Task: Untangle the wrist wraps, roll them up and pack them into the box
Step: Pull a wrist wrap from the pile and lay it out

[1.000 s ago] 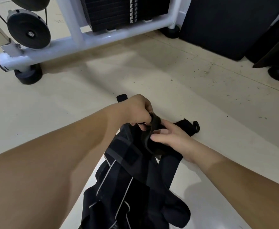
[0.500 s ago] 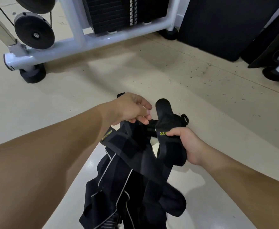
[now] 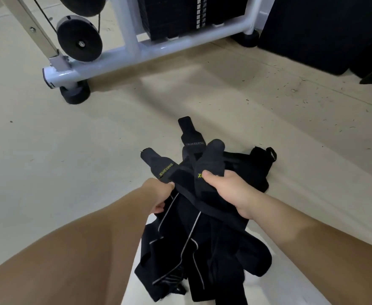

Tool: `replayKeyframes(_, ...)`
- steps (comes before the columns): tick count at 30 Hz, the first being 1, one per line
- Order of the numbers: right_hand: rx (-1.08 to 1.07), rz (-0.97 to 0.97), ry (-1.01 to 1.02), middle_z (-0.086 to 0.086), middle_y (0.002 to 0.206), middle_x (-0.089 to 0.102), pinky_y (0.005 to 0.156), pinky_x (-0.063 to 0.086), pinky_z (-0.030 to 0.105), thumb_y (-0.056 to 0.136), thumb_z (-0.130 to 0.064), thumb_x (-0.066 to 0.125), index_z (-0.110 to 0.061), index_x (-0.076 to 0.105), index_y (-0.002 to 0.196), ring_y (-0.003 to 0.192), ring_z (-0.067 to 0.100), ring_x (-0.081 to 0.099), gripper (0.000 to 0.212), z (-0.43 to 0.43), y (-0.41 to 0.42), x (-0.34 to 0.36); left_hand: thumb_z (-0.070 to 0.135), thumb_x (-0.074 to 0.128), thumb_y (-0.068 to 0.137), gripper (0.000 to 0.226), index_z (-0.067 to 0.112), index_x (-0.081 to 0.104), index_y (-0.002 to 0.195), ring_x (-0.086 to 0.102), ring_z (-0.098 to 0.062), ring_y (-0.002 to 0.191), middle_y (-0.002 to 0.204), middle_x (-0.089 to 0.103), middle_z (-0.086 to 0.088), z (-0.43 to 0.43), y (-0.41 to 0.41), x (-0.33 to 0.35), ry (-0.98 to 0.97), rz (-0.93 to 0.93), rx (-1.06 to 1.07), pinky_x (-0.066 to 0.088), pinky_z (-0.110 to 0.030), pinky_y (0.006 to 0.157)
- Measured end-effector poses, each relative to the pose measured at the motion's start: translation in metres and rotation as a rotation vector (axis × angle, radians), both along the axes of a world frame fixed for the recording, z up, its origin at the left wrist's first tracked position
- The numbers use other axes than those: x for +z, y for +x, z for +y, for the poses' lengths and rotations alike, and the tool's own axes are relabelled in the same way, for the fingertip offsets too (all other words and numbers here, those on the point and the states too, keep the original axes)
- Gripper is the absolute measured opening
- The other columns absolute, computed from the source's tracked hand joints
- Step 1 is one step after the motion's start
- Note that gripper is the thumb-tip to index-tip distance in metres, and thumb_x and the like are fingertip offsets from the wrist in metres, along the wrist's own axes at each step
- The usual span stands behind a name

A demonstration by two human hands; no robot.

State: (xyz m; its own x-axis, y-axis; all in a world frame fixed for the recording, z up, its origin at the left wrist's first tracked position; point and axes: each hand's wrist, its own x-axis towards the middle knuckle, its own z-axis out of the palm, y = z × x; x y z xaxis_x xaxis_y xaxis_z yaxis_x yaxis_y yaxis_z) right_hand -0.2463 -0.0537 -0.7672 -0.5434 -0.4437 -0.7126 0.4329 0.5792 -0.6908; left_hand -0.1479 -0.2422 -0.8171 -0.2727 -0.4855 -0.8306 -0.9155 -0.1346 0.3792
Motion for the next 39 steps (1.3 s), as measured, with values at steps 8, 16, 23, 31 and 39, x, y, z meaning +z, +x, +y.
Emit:
replayKeyframes(8,-0.034,-0.039,0.109,-0.004,0.146,0.061,0.12,0.042,0.052,0.073,-0.085,0.06,-0.029,0.052,0.15,0.136,0.027,0.056,0.095,0.013,-0.003,-0.042,0.026,0.08,0.093,0.031,0.01,0.069,0.117,0.054,-0.016,0.08,0.099,0.062,-0.002,-0.006,-0.009,-0.008,0.236,0.191,0.459,0.044,-0.025,0.054)
replayKeyframes(16,-0.079,-0.057,0.121,-0.005,0.147,0.06,0.123,0.038,0.051,0.088,-0.078,0.056,-0.032,0.055,0.143,0.139,0.024,0.053,0.072,0.023,-0.005,-0.028,0.014,0.074,0.092,0.019,0.016,0.056,0.085,0.055,-0.021,0.069,0.083,0.061,-0.004,0.001,-0.044,0.025,-0.169,0.369,0.285,0.047,-0.031,0.061)
replayKeyframes(23,-0.259,-0.031,0.122,-0.007,0.157,0.045,0.118,0.043,0.05,0.089,-0.078,0.056,-0.028,0.029,0.164,0.139,0.029,0.051,0.094,0.042,-0.004,0.02,0.023,0.074,0.091,0.015,0.019,0.062,0.082,0.063,-0.022,0.076,0.081,0.064,0.002,0.022,-0.062,0.096,-0.535,0.503,-0.231,0.045,-0.028,0.064)
replayKeyframes(31,-0.553,-0.053,-0.195,0.017,0.12,0.078,0.086,0.063,0.05,0.1,-0.02,0.054,-0.011,0.064,0.132,0.108,0.038,0.076,0.034,0.095,0.014,0.132,-0.001,0.068,0.096,0.023,0.017,0.058,0.106,0.066,-0.028,0.078,0.092,0.068,-0.018,0.087,-0.044,0.184,0.031,0.721,-0.186,0.064,-0.049,0.08)
replayKeyframes(39,-0.443,0.136,-0.157,0.001,0.123,0.079,0.091,0.062,0.045,0.112,-0.021,0.049,-0.025,0.064,0.134,0.113,0.024,0.075,0.027,0.179,0.063,0.222,-0.014,0.056,0.096,0.066,0.034,0.057,0.142,0.077,-0.028,0.087,0.114,0.08,-0.01,0.163,0.0,0.261,0.42,0.71,-0.498,0.064,-0.053,0.09)
